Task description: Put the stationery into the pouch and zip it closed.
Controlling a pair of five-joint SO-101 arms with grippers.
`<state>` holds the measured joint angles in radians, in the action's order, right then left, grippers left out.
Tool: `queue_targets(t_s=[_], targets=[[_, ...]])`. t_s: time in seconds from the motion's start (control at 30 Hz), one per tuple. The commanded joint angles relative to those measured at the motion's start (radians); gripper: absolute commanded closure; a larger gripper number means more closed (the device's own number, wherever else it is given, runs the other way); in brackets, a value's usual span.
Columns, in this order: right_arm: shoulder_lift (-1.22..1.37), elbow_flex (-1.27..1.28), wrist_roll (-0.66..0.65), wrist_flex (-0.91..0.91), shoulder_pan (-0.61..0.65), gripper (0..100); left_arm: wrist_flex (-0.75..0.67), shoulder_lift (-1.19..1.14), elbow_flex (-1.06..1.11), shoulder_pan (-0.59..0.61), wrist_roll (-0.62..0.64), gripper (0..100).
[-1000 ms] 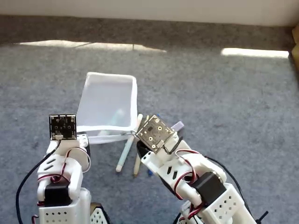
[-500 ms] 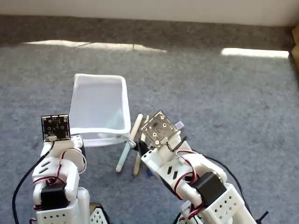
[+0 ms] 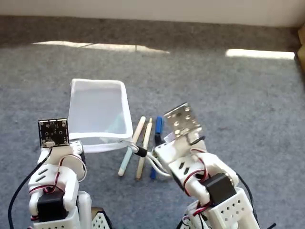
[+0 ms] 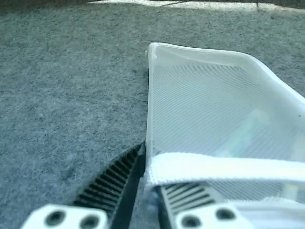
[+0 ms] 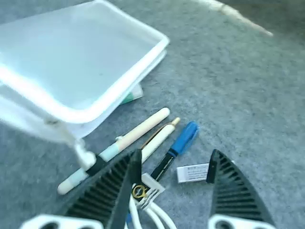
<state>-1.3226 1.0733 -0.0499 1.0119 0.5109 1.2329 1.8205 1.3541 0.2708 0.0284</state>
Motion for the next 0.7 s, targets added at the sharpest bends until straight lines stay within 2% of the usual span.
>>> queue_targets(t_s=[0.0, 0.13, 0.3, 0.67], targets=[[-0.015, -0.067, 0.035, -0.082, -0.073, 78.5, 0.023, 0.013, -0.11, -0.041, 0.002, 99], [-0.013, -0.051, 0.035, -0.128, -0.085, 78.5, 0.025, -0.079, -0.193, -0.048, 0.002, 99], [-0.013, -0.001, 0.035, -0.191, -0.087, 78.5, 0.046, -0.314, -0.352, -0.048, 0.002, 99], [-0.013, 0.018, 0.035, -0.2, -0.088, 78.6, 0.204, -0.648, -0.786, -0.048, 0.006, 99]])
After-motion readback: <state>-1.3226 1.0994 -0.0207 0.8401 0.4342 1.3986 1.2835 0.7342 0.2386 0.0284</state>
